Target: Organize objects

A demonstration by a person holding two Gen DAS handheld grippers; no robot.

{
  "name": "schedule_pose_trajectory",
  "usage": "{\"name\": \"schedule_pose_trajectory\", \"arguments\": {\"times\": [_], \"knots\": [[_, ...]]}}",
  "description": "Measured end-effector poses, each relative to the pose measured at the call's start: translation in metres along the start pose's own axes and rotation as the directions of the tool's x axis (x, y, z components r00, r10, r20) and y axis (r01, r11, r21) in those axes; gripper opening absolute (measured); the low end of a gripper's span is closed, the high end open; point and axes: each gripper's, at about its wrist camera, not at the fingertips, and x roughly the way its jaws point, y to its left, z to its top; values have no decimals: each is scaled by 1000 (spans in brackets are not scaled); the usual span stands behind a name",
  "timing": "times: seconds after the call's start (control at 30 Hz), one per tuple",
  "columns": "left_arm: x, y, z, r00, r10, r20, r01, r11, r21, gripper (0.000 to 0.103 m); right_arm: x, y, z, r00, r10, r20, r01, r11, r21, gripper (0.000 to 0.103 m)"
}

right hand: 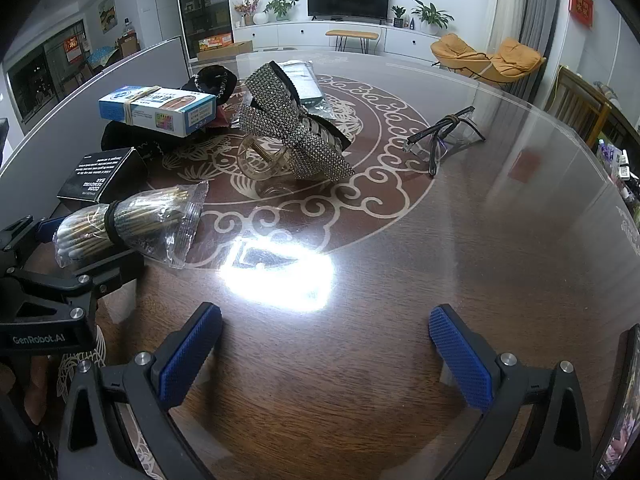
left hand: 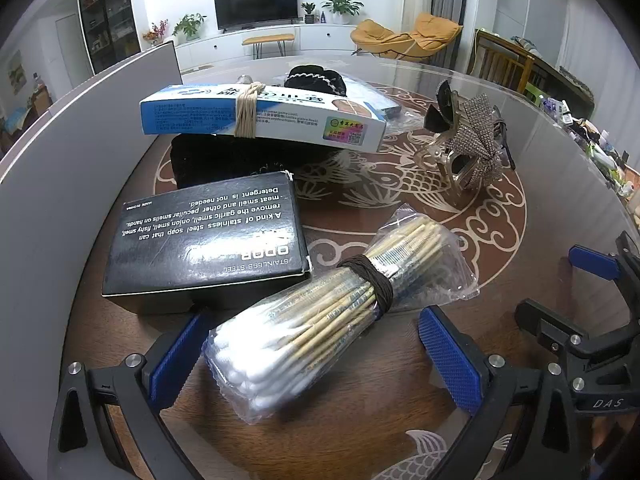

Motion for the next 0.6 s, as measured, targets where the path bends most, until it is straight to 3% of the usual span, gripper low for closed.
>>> {"name": "schedule_pose_trajectory", "arguments": {"times": [0.6], "knots": [[0,0,0,1000,-1,0,1,1000,2,103,0,-8,2,999,-34,1,34,998,54,103]]}}
